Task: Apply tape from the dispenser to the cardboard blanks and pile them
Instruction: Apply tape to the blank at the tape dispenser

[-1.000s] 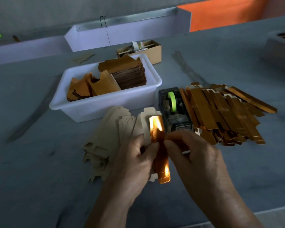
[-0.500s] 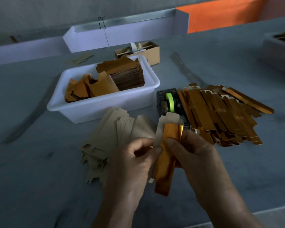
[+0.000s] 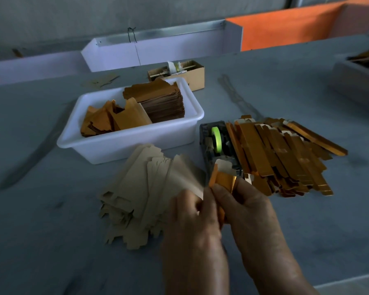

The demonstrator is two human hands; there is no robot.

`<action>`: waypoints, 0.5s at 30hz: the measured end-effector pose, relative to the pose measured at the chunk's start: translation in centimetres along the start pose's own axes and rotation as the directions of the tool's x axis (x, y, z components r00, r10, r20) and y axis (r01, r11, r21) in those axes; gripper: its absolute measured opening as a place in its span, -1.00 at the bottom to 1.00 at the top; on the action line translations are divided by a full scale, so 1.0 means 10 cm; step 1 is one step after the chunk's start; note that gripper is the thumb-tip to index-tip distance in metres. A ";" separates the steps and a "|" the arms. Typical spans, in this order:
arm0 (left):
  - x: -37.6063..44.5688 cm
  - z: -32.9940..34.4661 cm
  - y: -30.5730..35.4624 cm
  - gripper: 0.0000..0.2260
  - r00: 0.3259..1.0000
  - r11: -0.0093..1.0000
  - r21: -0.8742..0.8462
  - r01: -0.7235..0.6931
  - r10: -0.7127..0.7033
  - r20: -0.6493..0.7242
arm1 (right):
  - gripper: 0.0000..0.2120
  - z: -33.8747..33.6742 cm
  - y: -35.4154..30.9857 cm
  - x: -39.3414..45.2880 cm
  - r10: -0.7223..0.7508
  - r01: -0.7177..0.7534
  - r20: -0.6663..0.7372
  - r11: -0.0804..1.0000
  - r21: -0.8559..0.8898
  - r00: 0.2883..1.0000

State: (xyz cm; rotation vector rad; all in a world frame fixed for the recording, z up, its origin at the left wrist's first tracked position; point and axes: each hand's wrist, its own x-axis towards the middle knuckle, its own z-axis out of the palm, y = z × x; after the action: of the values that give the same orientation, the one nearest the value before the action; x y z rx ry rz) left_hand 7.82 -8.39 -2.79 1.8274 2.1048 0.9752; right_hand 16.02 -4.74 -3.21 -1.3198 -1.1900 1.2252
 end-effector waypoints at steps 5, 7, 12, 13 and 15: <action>0.12 -0.19 -0.12 -0.94 0.875 0.689 -0.539 0.483 -0.355 0.330 | -0.82 -0.01 -0.02 0.01 -0.060 0.060 0.027 0.998 0.004 0.998; 0.17 -0.26 -0.19 -0.96 0.822 0.587 -0.576 0.568 -0.370 0.433 | -0.81 -0.01 -0.05 0.01 -0.061 0.061 0.065 0.998 0.003 0.996; 0.30 -0.29 -0.28 -0.89 0.836 0.440 -0.741 0.508 -0.458 0.301 | -0.92 -0.30 -0.11 0.22 -0.188 0.157 -0.182 0.972 -0.174 0.965; 0.34 -0.30 -0.29 -0.88 0.836 0.406 -0.775 0.484 -0.477 0.271 | -0.92 -0.37 -0.13 0.28 -0.206 0.157 -0.204 0.960 -0.233 0.957; 0.41 -0.30 -0.30 -0.88 0.841 0.361 -0.819 0.447 -0.482 0.247 | -0.86 -0.44 -0.16 0.39 -0.237 0.176 -0.158 0.928 -0.328 0.958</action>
State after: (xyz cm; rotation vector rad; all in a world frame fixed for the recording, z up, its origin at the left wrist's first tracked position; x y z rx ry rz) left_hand 2.85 -5.64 -1.09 0.6306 1.4753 1.4859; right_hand 20.40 -0.85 -1.67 -1.4623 -1.3785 0.7566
